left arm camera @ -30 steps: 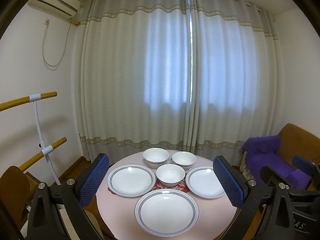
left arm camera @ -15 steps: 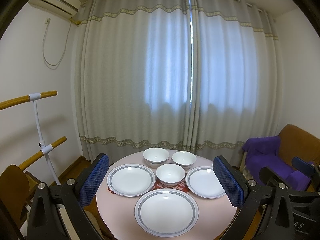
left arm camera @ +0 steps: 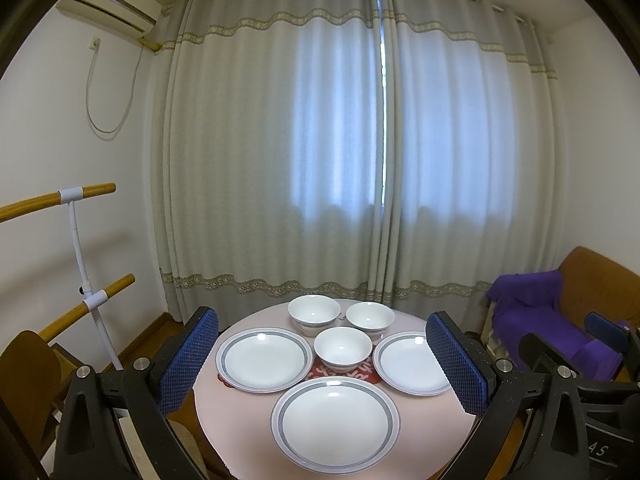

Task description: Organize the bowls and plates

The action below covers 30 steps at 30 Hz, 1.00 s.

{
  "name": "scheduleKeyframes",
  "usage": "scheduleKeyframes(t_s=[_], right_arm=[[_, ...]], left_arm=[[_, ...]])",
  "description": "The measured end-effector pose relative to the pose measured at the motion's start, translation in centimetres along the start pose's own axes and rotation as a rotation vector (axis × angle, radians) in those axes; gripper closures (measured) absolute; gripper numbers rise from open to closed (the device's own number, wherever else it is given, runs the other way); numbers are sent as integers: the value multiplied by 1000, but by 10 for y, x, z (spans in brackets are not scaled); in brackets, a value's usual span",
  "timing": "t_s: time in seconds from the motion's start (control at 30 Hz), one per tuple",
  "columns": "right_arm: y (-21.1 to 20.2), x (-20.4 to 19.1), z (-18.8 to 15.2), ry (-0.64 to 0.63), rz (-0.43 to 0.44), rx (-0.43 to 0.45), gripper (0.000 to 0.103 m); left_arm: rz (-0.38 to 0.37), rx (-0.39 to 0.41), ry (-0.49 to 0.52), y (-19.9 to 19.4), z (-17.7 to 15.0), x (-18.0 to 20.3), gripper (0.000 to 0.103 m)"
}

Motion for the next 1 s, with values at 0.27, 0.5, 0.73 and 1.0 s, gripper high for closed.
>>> scheduleKeyframes(t_s=[0.27,0.5,0.73,1.0], right_arm=[[0,0,0,0,1,0,0],[0,0,-3,2,3,-5,0],[3,2,-11,6,7,-13,0],[8,4,-11,10,3,-21,0]], left_arm=[[3,1,3,0,0,1,1],[5,-6,5,1,0,1,1],[6,-16,4,4,0,1,1],[-51,-10,-35,6,1,-9,1]])
Point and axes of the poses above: each gripper's, at about its wrist camera, not at the fingertips, and y roughly the way its jaws point, x to its right, z to its top, the point moved 1 cm from there along y, roughly the way its jaws point, and after that the axes turned 2 degrees about -x, right-handed, at the moved point
